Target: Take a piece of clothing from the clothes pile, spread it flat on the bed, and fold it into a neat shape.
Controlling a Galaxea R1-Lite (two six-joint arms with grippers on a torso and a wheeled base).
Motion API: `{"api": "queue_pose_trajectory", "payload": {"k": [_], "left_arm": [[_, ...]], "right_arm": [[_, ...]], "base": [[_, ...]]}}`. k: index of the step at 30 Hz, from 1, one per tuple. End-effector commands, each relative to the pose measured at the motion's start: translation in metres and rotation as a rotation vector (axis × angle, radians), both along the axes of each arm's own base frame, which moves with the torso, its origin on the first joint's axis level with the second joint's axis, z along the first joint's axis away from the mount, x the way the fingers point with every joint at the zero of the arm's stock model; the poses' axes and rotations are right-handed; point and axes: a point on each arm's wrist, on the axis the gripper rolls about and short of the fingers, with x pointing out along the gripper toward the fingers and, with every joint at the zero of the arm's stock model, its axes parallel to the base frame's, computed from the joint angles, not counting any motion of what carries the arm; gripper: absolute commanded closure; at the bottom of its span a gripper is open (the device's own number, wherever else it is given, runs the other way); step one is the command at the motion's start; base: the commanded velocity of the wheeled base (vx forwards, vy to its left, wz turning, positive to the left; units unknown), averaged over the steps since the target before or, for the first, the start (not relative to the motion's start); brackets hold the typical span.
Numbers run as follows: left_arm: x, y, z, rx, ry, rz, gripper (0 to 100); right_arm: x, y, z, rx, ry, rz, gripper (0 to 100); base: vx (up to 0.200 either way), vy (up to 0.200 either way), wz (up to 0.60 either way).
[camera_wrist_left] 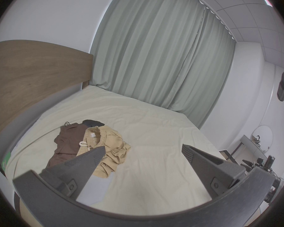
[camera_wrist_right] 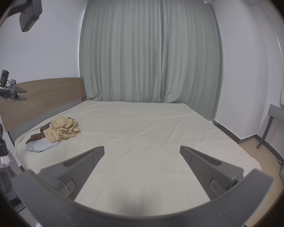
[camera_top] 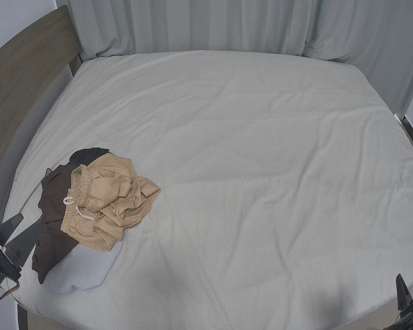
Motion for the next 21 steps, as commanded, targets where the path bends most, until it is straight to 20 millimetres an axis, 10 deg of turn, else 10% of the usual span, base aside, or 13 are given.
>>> {"api": "queue_pose_trajectory", "payload": {"k": [1,21], "left_arm": [[0.021,-0.004,-0.001,0.008,0.062,-0.019,0],[0.071,0.011,0.002,-0.045,0.151,-0.142,0]], "right_arm": [[0.0,0.0,-0.005,-0.002,0.001,0.0,0],[0.0,0.0,-0.005,0.003,0.001,0.0,0]], "base": [[0.0,0.0,0.0],[0.0,0.0,0.0]]}}
